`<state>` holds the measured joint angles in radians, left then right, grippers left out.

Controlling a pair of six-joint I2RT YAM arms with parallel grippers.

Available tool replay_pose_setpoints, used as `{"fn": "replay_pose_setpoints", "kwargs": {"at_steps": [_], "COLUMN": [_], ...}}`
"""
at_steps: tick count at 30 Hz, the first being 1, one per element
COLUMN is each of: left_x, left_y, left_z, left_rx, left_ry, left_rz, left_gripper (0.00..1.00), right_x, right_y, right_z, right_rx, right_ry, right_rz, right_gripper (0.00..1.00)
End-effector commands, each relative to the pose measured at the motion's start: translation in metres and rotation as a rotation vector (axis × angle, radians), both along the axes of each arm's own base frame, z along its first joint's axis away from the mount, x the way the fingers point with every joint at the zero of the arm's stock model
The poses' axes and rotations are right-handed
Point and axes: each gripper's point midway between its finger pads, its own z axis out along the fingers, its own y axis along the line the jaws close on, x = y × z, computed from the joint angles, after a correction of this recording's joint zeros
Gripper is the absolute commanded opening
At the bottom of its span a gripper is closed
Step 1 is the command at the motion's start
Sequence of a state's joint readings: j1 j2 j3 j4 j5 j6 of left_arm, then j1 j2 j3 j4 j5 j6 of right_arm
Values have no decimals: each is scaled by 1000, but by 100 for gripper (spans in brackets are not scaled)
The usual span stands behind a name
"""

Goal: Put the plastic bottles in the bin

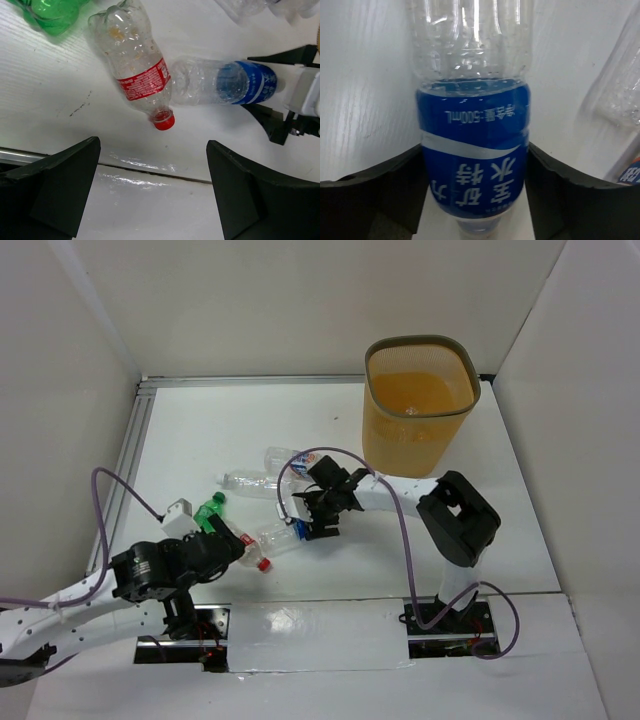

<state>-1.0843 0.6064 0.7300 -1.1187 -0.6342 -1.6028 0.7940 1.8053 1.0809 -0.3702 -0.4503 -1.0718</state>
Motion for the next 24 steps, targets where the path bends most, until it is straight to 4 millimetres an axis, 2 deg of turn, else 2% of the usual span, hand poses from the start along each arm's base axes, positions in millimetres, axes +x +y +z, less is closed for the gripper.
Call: {"fn": "replay_pose_setpoints", "kwargs": {"at_steps": [1,2,4,5,6,8,9,10,11,12,13,14,15,17,19,21,23,24], "left_x": [8,8,10,10,9,9,9,9,11,12,12,14,14,15,14,16,18,22], "left_y": [1,0,-4,-4,-6,-5,-6,-4,-3,-2,-2,-1,-1,-3,-1,-1,-2,-1], "left_z": [-5,-10,-10,-14,-16,-22,-25,-30,-31,-32,-34,-38,-40,-45,-51,-58,-60,-62], "left_rx": [-27,-16,-41,-31,-37,-30,-21,0,11,22,36,62,68,89,120,129,131,141], "left_ry": [-13,-7,-11,-7,6,18,28,37,31,29,35,38,44,55,68,62,49,22], "left_rz": [92,92,106,107,114,133,144,145,161,171,171,183,192,199,199,202,198,198], "left_gripper": [100,100,100,100,100,100,100,100,100,100,100,100,100,100,100,100,100,100], "right_x": [6,7,0,-6,-19,-29,-34,-44,-48,-50,-52,-50,-46,-36,-23,-2,16,25], "right_y": [18,21,16,18,11,5,3,-10,-11,-11,-16,-19,-18,-20,-19,-20,-19,-22], "right_z": [13,19,29,38,50,68,87,90,103,126,138,149,179,211,263,299,350,363], "right_rx": [55,67,63,87,86,115,141,122,137,176,192,209,264,322,425,514,621,660], "right_ry": [3,8,33,49,71,76,57,82,78,40,41,17,-40,-82,-175,-222,-331,-316], "right_rz": [32,39,62,90,118,181,208,228,233,241,234,226,222,169,125,33,-16,-97], "right_gripper": [73,67,56,48,45,39,36,36,35,35,35,35,35,35,35,35,35,35]}}
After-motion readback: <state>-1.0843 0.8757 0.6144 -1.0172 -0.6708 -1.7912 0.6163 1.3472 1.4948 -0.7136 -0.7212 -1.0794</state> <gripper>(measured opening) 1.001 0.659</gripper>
